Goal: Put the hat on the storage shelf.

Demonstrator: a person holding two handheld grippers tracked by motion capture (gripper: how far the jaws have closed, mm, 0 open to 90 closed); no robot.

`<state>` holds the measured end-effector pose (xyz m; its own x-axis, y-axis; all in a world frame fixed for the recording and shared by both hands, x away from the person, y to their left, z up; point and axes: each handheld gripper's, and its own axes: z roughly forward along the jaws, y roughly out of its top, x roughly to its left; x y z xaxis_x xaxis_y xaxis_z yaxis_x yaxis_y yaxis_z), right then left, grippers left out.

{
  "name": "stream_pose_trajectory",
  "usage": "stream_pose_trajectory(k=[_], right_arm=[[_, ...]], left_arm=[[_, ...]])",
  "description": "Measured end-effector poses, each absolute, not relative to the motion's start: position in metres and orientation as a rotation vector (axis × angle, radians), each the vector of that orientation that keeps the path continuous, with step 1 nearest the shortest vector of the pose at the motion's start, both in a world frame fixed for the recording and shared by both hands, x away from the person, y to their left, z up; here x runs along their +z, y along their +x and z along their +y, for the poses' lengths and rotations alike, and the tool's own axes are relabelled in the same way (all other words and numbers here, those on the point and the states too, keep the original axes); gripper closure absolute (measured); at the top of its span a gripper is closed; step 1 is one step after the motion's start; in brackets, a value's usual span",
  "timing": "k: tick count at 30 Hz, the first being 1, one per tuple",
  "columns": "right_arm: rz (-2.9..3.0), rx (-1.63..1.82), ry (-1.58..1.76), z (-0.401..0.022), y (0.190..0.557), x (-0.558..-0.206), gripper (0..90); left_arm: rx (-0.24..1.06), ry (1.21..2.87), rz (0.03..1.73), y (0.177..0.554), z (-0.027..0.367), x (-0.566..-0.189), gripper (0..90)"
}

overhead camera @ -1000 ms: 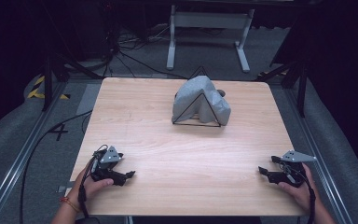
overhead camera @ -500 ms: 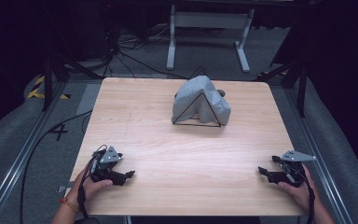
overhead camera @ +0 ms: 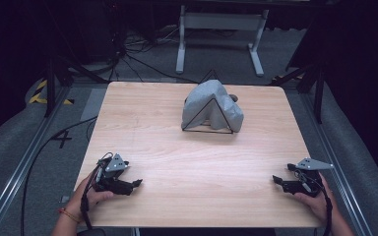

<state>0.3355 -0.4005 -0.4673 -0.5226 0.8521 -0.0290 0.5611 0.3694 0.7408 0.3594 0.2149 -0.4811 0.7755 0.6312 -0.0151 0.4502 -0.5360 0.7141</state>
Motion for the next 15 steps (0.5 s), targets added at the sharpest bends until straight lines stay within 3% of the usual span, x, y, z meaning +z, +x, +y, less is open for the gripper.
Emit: stream_pose_trajectory(k=[15], right_arm=[[2.226,0.973,1.231,-0.4008,0.336,-0.4672,18.3]], left_arm=[[0.32,2.223,0.814,0.3598,0.2128,-0.4817,13.5]])
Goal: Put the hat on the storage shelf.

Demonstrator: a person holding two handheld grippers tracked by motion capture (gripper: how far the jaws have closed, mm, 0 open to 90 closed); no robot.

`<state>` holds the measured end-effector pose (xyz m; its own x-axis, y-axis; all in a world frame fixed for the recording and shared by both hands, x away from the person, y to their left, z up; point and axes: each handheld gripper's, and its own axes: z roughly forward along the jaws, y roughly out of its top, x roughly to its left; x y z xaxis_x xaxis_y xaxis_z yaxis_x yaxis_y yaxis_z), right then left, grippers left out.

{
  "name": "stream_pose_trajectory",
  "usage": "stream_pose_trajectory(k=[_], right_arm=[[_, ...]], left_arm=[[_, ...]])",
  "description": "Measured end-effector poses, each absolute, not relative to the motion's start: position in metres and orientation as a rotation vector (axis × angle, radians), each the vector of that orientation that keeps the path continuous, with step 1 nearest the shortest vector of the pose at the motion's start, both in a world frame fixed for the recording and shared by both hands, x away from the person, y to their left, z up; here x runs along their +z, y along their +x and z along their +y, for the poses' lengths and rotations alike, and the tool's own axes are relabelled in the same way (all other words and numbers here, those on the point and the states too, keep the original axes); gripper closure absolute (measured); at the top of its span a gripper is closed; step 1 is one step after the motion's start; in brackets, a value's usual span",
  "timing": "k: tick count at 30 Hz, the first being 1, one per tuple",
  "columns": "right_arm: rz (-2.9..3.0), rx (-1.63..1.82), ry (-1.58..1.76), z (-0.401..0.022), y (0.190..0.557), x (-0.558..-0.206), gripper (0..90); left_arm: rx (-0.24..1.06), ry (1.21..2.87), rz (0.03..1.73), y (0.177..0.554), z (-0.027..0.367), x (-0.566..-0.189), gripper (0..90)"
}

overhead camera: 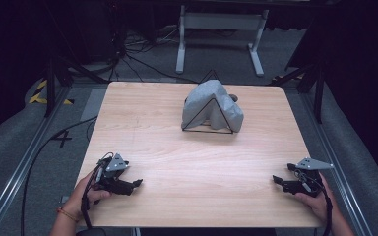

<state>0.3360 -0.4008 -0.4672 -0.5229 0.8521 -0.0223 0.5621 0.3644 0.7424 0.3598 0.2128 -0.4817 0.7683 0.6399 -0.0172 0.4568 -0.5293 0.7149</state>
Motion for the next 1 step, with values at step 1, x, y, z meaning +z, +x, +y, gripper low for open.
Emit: stream_pose_trajectory(k=[1], right_arm=[[2.228,0.972,1.231,-0.4011,0.3361,-0.467,18.5]], left_arm=[[0.32,2.223,0.815,0.3598,0.2126,-0.4817,13.3]])
